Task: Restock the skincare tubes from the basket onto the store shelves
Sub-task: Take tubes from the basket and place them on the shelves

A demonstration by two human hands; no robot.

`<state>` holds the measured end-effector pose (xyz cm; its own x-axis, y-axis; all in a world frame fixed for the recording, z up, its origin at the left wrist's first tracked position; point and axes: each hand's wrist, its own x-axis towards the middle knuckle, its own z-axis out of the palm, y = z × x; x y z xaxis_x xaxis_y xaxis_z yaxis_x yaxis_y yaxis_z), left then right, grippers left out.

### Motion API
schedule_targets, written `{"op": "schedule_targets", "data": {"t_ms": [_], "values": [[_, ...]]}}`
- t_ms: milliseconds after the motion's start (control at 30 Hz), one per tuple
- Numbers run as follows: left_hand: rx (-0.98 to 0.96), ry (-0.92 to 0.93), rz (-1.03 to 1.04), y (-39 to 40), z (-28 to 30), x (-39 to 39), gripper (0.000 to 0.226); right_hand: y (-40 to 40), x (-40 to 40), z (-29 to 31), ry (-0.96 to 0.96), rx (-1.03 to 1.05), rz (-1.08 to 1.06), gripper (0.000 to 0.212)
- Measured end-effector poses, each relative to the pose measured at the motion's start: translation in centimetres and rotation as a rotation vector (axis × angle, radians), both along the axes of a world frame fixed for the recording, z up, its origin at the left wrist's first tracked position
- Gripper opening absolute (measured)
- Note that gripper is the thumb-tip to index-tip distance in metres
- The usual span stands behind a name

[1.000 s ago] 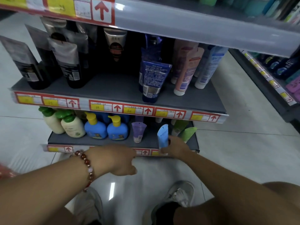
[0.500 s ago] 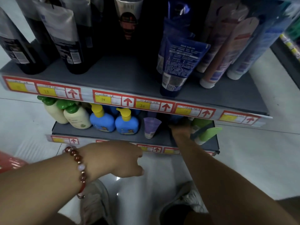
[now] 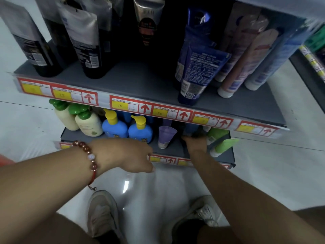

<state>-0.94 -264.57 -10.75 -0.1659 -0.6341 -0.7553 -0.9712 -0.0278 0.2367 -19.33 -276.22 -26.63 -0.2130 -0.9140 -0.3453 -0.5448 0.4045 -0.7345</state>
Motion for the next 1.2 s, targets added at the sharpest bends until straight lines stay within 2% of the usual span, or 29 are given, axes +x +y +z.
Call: {"op": "schedule_targets", "data": {"t_ms": [67, 200, 300, 400, 533, 567, 667, 800, 933, 1100, 1200], "values": [[-0.026, -0.004, 0.007, 0.8, 0.5, 0.8, 0.064, 2.0, 0.6, 1.1, -0.182, 0.083, -0.126, 0.043], [-0.080, 0.028, 0.065, 3.8, 1.2, 3.8, 0.042, 7.2, 3.1, 4.0, -0.220, 0.136, 0.004, 0.038], [-0.116, 0.006, 0.165, 7.3, 2.1, 7.0, 0.041, 10.8, 6.0, 7.1, -0.149, 0.127, 0.240, 0.031], [-0.118, -0.014, 0.250, 10.9, 3.7, 10.0, 0.055, 13.8, 9.6, 9.5, -0.023, 0.059, 0.585, 0.048], [-0.278, 0.043, 0.432, 16.4, 5.3, 14.4, 0.047, 18.1, 15.7, 13.2, 0.064, -0.091, 0.975, 0.068], [-0.302, 0.036, 0.506, 18.3, 5.5, 15.7, 0.049, 19.2, 17.4, 14.2, 0.068, -0.127, 1.060, 0.068], [-0.318, -0.031, 0.701, 24.5, 5.5, 20.3, 0.060, 22.7, 22.3, 16.6, 0.082, -0.216, 1.228, 0.046], [-0.281, -0.182, 0.909, 32.5, 5.4, 26.2, 0.056, 26.4, 28.1, 18.6, 0.135, -0.302, 1.479, 0.043], [-0.183, -0.304, 1.042, 39.1, 3.9, 30.4, 0.057, 29.0, 33.8, 18.7, 0.251, -0.298, 1.681, 0.057], [-0.041, -0.281, 1.141, 43.0, -1.2, 34.2, 0.043, 30.8, 40.8, 16.2, 0.464, -0.264, 1.888, 0.056], [0.064, -0.269, 1.159, 43.6, -5.3, 36.0, 0.043, 31.3, 45.0, 13.1, 0.640, -0.194, 2.006, 0.053]]}}
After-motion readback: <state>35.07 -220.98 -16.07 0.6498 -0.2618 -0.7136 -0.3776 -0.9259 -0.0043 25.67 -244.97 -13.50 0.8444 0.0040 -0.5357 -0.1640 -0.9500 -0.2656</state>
